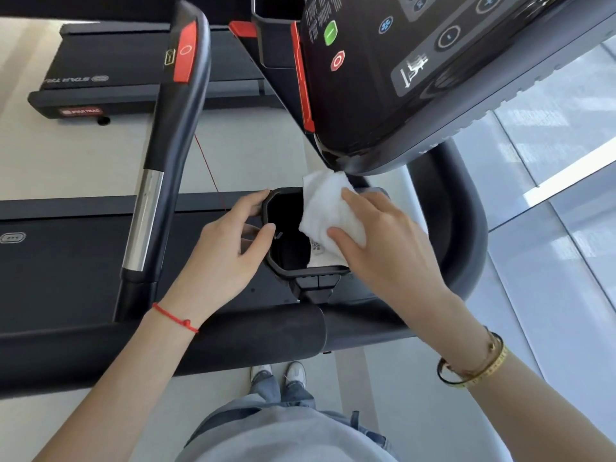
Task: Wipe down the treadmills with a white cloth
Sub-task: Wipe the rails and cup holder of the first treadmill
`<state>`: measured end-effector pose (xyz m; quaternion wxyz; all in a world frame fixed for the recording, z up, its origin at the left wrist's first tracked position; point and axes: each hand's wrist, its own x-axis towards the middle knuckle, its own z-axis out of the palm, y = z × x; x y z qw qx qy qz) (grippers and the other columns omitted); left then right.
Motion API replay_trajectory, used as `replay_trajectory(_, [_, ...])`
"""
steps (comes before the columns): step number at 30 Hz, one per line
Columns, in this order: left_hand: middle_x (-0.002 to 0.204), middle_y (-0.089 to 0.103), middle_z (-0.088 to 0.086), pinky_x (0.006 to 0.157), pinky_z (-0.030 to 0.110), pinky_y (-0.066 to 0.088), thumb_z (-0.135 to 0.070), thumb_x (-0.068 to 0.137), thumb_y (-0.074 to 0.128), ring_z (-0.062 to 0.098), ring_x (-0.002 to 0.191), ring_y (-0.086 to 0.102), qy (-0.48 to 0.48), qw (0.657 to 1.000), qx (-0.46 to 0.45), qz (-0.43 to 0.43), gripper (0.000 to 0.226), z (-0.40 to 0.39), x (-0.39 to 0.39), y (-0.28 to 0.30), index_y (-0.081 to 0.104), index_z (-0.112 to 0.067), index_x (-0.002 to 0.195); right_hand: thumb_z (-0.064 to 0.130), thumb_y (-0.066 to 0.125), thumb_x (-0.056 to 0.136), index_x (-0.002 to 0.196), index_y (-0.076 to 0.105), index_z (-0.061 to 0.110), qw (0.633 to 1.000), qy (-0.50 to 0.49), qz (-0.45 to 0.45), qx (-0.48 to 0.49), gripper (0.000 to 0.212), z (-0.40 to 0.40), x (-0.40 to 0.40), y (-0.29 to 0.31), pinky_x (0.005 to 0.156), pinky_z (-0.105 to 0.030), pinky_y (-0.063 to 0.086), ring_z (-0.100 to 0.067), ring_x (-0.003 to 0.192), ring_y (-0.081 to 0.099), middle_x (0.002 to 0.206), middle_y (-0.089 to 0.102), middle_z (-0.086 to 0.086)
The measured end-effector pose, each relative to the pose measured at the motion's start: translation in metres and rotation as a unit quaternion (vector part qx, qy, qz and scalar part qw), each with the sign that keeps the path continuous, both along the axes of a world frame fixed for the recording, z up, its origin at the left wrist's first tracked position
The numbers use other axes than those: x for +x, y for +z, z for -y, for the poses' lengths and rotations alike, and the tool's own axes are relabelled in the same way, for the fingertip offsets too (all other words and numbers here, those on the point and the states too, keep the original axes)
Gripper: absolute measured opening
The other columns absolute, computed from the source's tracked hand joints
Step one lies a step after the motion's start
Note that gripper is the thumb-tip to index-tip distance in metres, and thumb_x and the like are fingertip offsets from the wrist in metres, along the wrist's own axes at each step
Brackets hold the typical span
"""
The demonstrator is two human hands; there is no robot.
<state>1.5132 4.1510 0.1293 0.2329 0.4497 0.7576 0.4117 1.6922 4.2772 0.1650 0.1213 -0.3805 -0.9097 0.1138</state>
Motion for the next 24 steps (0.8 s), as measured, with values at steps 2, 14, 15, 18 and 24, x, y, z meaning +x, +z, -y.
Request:
replay_trajectory(2, [0.115, 0.050, -0.034, 0.076, -0.006, 0.038, -0.029, 0.097, 0.054, -0.017, 0.096, 0.058, -0.001, 1.000, -0.002, -0.001, 0.050, 0.001, 0.000, 0.000, 0.043, -0.034, 0.145, 0.044, 0.060, 0.092, 0.143, 0.047, 0.021, 1.000, -0.019, -0.015, -0.016, 0.057, -0.003, -0.009, -0.001, 0.072, -0.028, 0.043, -0.024, 0.103, 0.062, 0.132, 0.055, 0.003])
replay_trajectory(14, [0.123, 0.055, -0.021, 0.080, -0.003, 0.040, -0.035, 0.097, 0.052, -0.012, 0.095, 0.060, -0.014, 1.000, -0.008, -0.013, 0.051, 0.002, -0.003, -0.003, 0.039, -0.035, 0.147, 0.060, 0.056, 0.087, 0.123, 0.063, 0.026, 0.988, -0.130, -0.043, -0.066, 0.050, 0.002, 0.002, 0.002, 0.068, -0.027, 0.029, -0.020, 0.095, 0.058, 0.114, 0.061, 0.009])
replay_trajectory(15, [0.123, 0.055, -0.021, 0.079, -0.003, 0.041, -0.035, 0.097, 0.052, -0.012, 0.095, 0.060, -0.014, 1.000, -0.009, -0.013, 0.051, 0.002, -0.003, -0.003, 0.039, -0.036, 0.147, 0.058, 0.057, 0.086, 0.115, 0.066, 0.024, 0.986, -0.136, -0.047, -0.081, 0.046, -0.004, -0.004, 0.004, 0.067, -0.028, 0.030, -0.021, 0.092, 0.058, 0.116, 0.059, 0.008])
replay_trajectory(18, [0.122, 0.054, -0.023, 0.079, -0.004, 0.040, -0.035, 0.098, 0.052, -0.012, 0.094, 0.060, -0.014, 1.000, -0.008, -0.014, 0.051, 0.002, -0.003, -0.003, 0.039, -0.035, 0.147, 0.055, 0.056, 0.088, 0.091, 0.065, 0.017, 0.984, -0.140, -0.059, -0.087, 0.039, -0.003, -0.006, 0.006, 0.058, -0.029, 0.031, -0.019, 0.077, 0.051, 0.106, 0.053, 0.007])
replay_trajectory(24, [0.127, 0.052, -0.019, 0.078, -0.007, 0.037, -0.036, 0.099, 0.050, -0.017, 0.096, 0.056, -0.018, 1.000, -0.010, -0.022, 0.052, 0.002, -0.004, -0.005, 0.036, -0.035, 0.149, 0.053, 0.054, 0.088, 0.058, 0.036, 0.021, 0.983, -0.139, -0.050, -0.105, 0.047, 0.016, 0.019, 0.002, 0.050, -0.024, 0.027, -0.007, 0.059, 0.044, 0.072, 0.042, 0.007])
